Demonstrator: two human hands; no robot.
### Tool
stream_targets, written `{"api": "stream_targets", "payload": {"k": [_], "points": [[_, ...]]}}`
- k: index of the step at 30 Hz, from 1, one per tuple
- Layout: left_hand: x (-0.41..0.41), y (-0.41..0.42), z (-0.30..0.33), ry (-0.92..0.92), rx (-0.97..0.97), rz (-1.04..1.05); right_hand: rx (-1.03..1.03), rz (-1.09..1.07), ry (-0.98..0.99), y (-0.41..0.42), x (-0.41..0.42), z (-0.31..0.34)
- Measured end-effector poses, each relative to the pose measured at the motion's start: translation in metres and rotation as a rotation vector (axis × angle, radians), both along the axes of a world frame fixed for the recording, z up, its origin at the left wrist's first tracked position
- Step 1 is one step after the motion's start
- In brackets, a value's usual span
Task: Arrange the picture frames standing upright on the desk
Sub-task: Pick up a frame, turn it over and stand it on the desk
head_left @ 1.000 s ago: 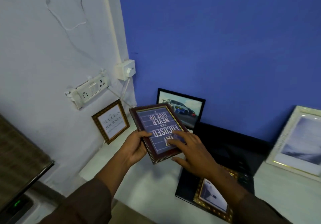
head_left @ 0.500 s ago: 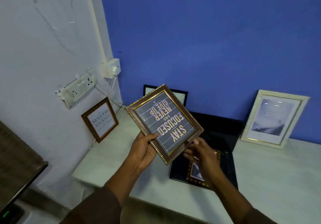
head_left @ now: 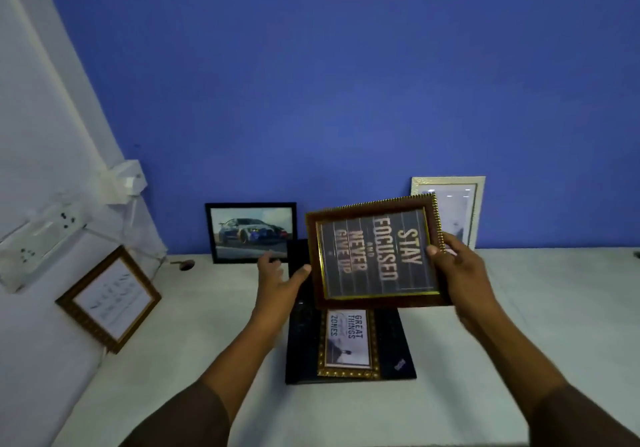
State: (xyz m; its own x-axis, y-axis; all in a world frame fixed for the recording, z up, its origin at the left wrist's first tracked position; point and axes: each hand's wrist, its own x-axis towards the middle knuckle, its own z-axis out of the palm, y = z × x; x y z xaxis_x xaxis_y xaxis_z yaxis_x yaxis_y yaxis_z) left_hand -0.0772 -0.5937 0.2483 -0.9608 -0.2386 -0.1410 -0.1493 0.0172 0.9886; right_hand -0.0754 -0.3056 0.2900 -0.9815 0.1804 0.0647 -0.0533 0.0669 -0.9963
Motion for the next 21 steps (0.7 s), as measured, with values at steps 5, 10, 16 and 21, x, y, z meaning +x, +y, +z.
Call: {"api": "stream_targets", "payload": {"k": [5,10,16,21], "points": [[-0.041,0.048,0.013,0.176,-0.282,-0.346,0.378,0.209,0.022,0.061,-0.019,0.020],[-0.075,0.127,0.004,0.084,-0.205,-0.694,0.621,0.365,-0.004,0.114,-0.053,0.017],[-0.113,0.214,-0.027,-0.025,0.012,-0.524,0.643,0.085,0.087,0.200,-0.109,-0.006],[-0.136,0.270,-0.053,-0.111,0.159,-0.404,0.188,0.074,-0.179,0.247,-0.132,-0.080]]}}
